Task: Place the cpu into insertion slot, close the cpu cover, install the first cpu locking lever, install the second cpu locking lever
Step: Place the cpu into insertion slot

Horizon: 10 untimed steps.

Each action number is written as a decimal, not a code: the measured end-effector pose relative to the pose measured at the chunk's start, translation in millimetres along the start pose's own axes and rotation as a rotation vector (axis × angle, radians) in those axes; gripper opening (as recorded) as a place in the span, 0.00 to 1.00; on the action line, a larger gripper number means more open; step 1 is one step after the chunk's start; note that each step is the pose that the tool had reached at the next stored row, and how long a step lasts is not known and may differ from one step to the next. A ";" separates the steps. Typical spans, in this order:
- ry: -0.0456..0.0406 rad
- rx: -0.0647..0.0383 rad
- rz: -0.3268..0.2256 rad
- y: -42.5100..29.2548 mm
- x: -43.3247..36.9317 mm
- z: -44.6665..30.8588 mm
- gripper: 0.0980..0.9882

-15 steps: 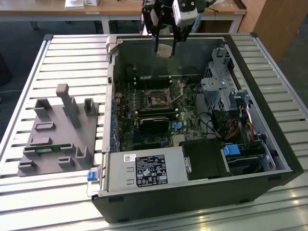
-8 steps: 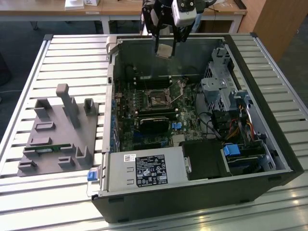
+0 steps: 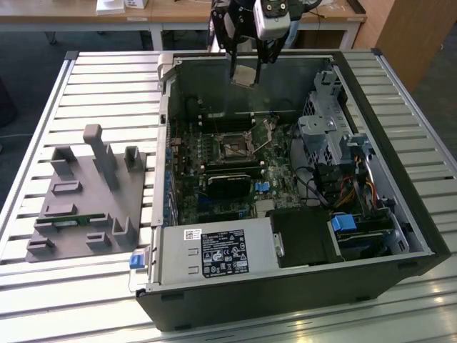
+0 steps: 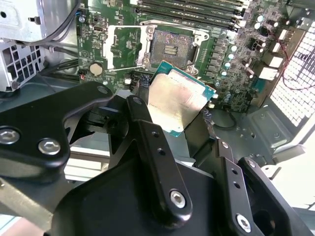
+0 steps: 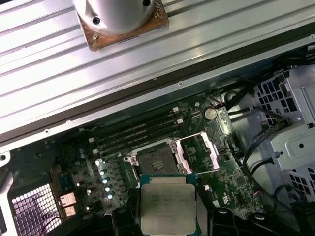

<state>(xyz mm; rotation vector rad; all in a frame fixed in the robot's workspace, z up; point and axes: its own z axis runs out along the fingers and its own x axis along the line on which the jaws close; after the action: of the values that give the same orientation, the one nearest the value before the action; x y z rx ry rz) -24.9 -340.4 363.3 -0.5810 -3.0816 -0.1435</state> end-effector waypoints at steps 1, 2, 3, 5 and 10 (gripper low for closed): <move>-0.0003 0.000 0.004 0.0 0.0 0.0 0.49; -0.0007 0.000 0.008 0.0 0.0 0.1 0.49; -0.0010 0.000 0.011 0.0 0.0 0.1 0.49; -0.0017 0.000 0.019 0.0 0.0 0.1 0.49; -0.0033 -0.001 0.037 0.0 0.0 0.1 0.49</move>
<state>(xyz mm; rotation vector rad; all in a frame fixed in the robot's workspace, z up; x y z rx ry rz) -24.9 -340.4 363.2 -0.6389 -3.0718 -0.1436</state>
